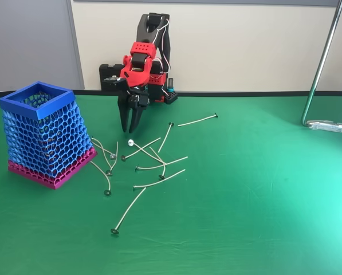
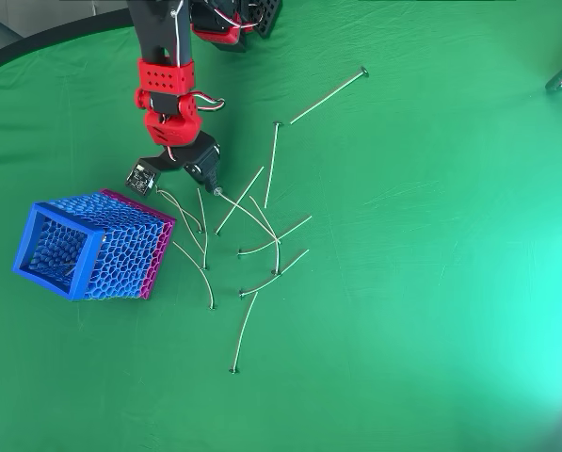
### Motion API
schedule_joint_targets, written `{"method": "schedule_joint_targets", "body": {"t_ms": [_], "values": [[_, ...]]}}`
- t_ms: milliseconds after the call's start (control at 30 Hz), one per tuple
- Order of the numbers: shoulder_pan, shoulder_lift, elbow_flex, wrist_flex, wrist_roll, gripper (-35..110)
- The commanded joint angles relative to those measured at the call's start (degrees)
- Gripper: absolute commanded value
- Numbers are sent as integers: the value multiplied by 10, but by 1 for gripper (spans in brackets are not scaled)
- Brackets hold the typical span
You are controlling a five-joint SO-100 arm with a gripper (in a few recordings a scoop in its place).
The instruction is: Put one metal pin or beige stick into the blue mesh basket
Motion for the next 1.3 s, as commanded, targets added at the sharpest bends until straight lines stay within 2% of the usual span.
{"method": "schedule_joint_targets", "body": {"t_ms": [0, 600, 1267], "values": [[4, -4, 5, -15, 11, 15], [0, -55, 5, -73, 29, 14], [-8, -64, -17, -69, 26, 14]]}}
